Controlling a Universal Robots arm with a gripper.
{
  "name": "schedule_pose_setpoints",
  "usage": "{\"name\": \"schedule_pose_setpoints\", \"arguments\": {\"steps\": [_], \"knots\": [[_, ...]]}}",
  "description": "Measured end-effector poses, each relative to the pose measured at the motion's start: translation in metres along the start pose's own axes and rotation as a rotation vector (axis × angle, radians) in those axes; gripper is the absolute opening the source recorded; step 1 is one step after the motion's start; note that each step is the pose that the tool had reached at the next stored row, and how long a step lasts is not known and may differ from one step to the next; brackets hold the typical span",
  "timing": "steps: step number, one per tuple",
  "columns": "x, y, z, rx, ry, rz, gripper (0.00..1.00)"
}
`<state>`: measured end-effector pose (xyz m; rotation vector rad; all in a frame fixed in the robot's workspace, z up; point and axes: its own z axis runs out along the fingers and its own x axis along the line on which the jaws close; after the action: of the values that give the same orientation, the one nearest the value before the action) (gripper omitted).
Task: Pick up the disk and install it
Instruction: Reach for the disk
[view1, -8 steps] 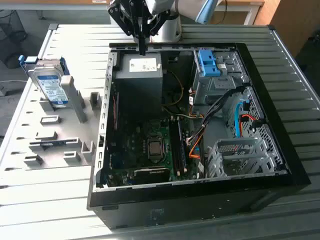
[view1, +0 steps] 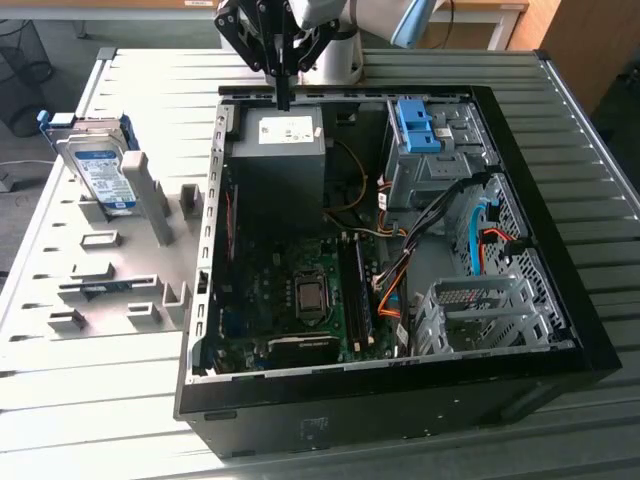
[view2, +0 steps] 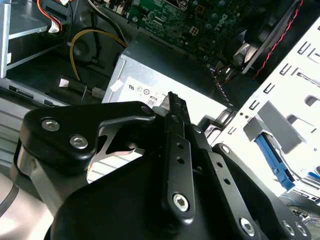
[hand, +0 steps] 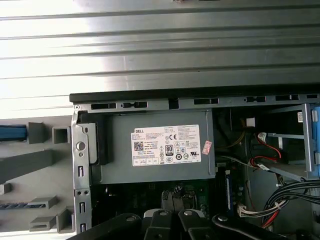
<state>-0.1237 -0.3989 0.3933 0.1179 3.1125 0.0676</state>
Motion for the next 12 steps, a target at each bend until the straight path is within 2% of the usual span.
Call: {"name": "schedule_pose_setpoints", "arguments": {"steps": [12], "knots": [[0.0044, -0.0003, 0.0004, -0.0001, 0.0, 0.0, 0.11]]}}
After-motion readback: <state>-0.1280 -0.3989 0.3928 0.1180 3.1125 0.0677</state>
